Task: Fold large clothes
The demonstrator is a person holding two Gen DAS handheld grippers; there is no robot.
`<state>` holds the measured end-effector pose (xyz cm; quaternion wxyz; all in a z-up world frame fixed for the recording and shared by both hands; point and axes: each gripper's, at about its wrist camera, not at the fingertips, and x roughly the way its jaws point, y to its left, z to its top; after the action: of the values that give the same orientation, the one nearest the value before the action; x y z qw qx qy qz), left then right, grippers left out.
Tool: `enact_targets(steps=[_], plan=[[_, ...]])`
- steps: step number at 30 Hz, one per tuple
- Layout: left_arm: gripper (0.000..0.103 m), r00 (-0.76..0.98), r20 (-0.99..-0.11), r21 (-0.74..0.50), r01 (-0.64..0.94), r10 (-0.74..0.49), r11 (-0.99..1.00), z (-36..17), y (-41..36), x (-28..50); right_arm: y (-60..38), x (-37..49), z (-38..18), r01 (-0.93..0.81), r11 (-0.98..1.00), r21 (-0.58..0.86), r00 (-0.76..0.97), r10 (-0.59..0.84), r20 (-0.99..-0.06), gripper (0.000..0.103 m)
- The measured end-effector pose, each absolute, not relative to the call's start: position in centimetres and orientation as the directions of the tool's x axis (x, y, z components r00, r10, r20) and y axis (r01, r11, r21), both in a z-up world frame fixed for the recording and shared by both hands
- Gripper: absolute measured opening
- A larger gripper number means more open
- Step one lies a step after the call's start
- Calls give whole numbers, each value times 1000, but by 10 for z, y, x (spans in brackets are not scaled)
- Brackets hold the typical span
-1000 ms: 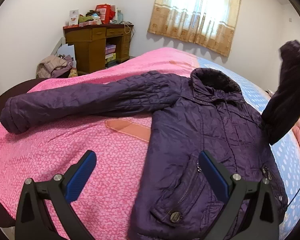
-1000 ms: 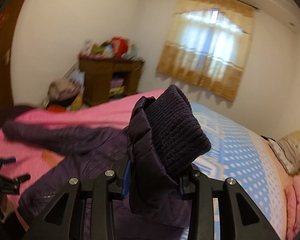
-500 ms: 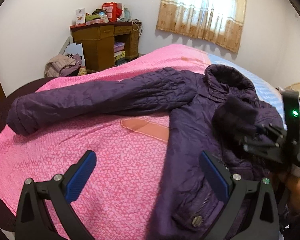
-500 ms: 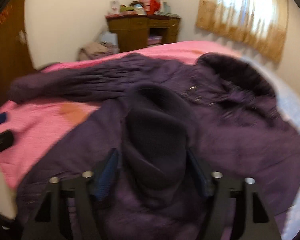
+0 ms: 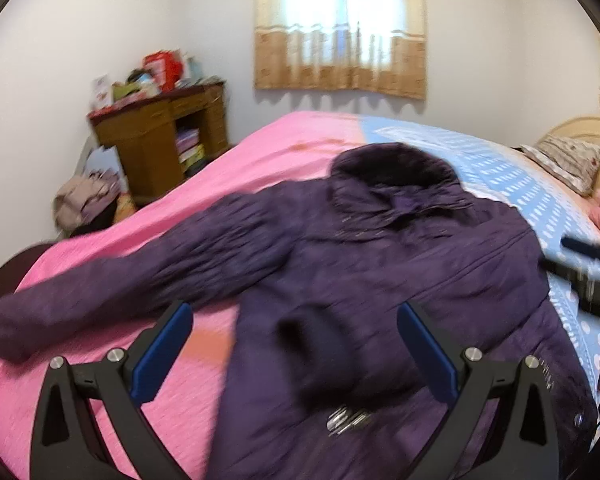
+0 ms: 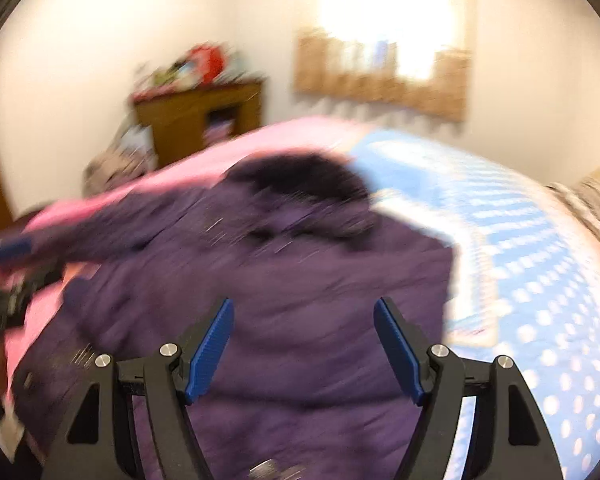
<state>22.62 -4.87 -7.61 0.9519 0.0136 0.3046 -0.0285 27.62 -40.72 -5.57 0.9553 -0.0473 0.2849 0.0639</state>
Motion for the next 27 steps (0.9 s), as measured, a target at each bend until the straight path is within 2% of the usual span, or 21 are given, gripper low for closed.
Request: enact_targets(steps=[6, 13, 17, 21, 27], plan=[[103, 849, -529, 132, 90, -6, 987, -89, -99, 267, -427, 338, -78, -145, 987, -62, 815, 84, -574, 73], [103, 746, -661, 170, 44, 81, 984, -138, -105, 310, -443, 369, -147, -147, 989, 5, 715, 109, -691, 73], [103, 693, -718, 171, 81, 67, 982, -150, -108, 317, -445, 373, -162, -140, 990, 32, 675, 119, -728, 74], [103, 658, -750, 141, 61, 66, 988, -155, -107, 320, -440, 375, -167, -140, 990, -6, 655, 88, -751, 74], [103, 652, -750, 195, 59, 111, 979, -159, -114, 317, -432, 377, -173, -142, 988, -64, 640, 42, -767, 75]])
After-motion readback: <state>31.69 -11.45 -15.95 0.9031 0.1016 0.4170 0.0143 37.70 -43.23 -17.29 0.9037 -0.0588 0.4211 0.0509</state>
